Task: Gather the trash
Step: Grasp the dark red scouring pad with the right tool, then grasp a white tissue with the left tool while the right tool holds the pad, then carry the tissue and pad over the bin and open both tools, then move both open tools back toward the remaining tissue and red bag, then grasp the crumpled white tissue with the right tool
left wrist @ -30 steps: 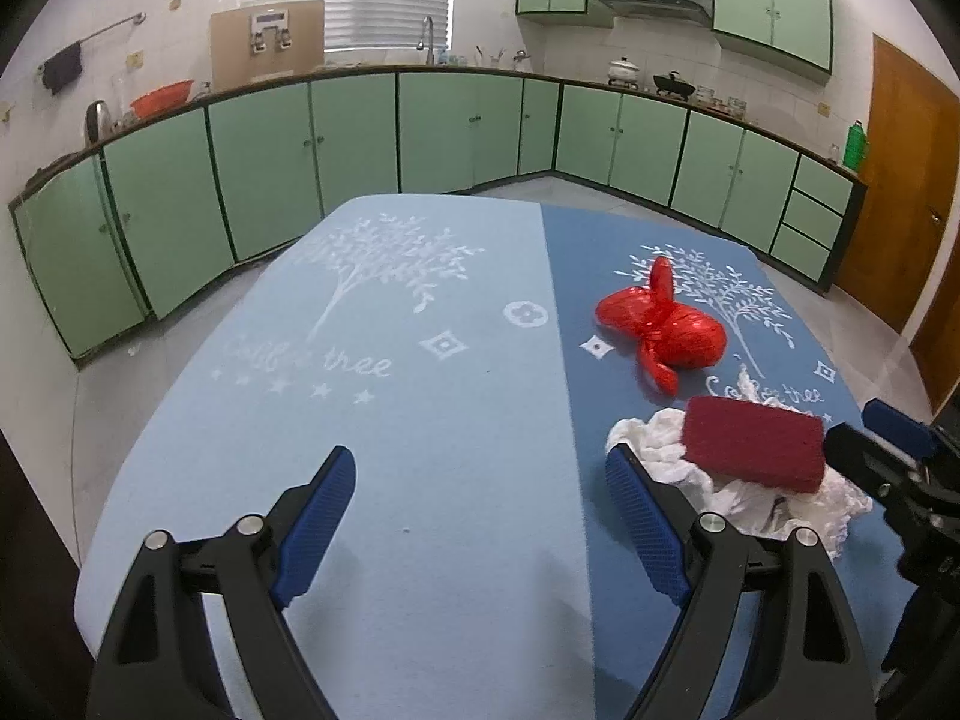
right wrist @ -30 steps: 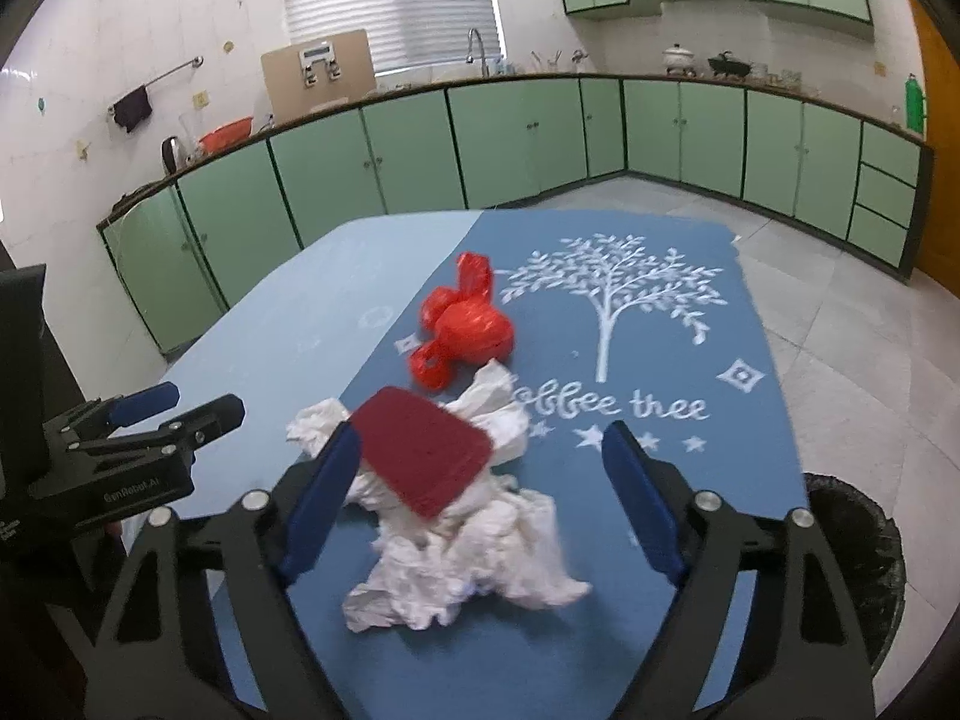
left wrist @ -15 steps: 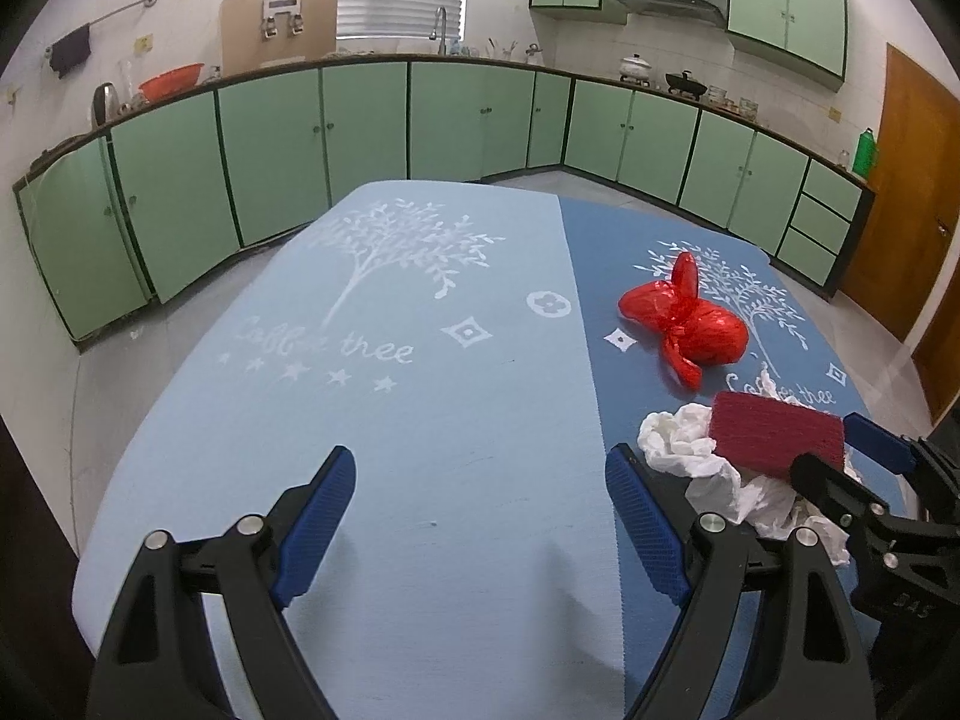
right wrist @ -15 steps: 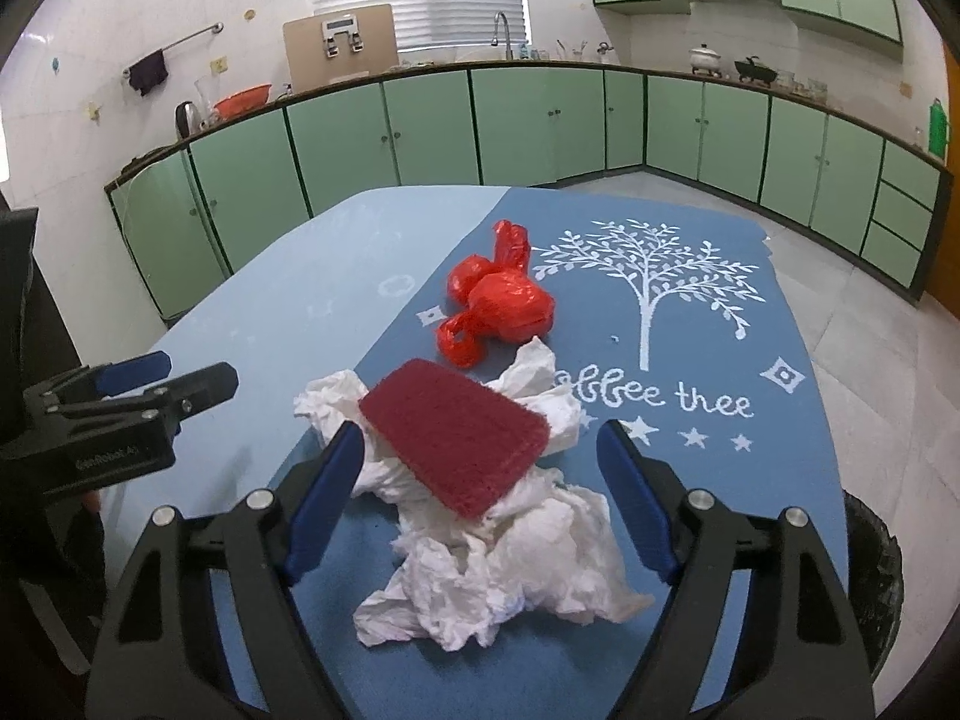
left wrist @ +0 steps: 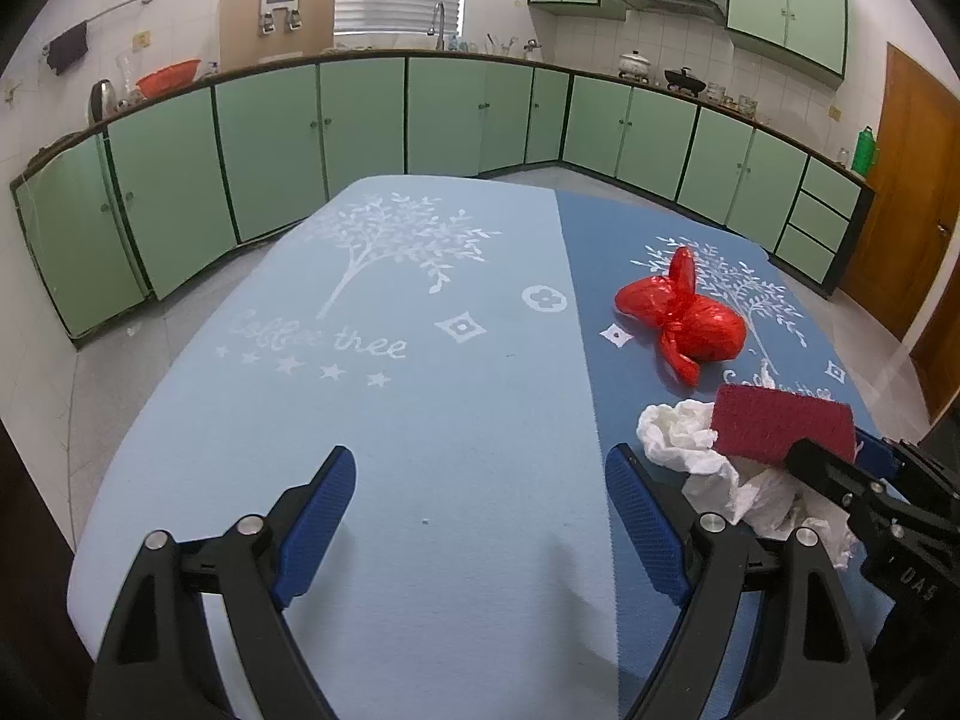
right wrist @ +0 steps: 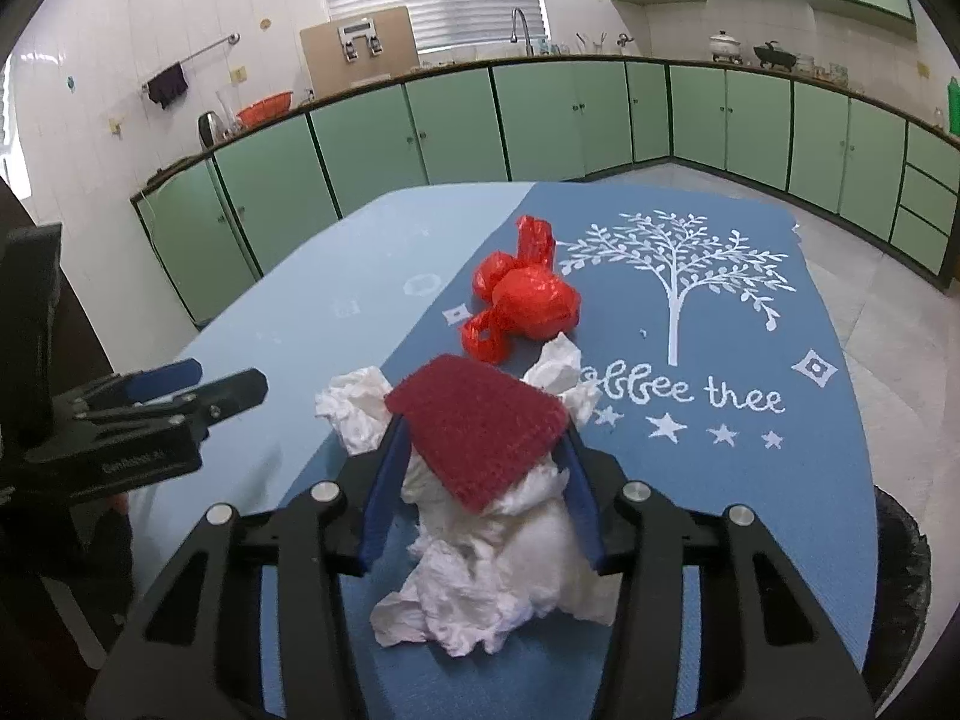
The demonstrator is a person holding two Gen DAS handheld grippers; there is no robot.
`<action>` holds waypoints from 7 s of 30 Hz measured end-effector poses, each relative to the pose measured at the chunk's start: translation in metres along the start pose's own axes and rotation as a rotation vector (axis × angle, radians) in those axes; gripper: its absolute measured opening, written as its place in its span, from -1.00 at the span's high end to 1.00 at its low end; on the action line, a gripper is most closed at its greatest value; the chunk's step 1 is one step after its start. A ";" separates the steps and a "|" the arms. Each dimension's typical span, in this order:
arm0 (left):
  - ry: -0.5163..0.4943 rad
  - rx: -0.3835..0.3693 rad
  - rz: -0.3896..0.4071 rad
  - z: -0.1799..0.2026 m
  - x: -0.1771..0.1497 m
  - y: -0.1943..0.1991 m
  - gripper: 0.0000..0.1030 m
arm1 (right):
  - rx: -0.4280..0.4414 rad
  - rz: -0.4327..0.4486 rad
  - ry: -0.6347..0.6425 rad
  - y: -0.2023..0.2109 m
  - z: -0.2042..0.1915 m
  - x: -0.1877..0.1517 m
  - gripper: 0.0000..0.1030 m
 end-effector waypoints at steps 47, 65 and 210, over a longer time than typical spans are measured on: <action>-0.052 -0.129 -0.007 0.073 0.003 0.000 -0.62 | -0.004 0.164 -0.116 0.051 0.052 0.037 0.76; -0.050 -0.211 -0.040 0.122 0.007 -0.021 0.94 | -0.136 0.141 -0.128 0.073 0.099 0.018 0.76; -0.087 -0.072 0.110 0.041 0.023 0.018 -0.65 | -0.165 -0.047 -0.077 0.015 0.028 -0.027 -0.06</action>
Point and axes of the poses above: each gripper's, at about its wrist camera, not at the fingertips, and y roughly against the way its jaws point, z to its right, x to its top, the point moved 8 cm from there along -y, roughly the way its jaws point, and after that the axes turned 8 degrees about z, right-handed, at the moved point
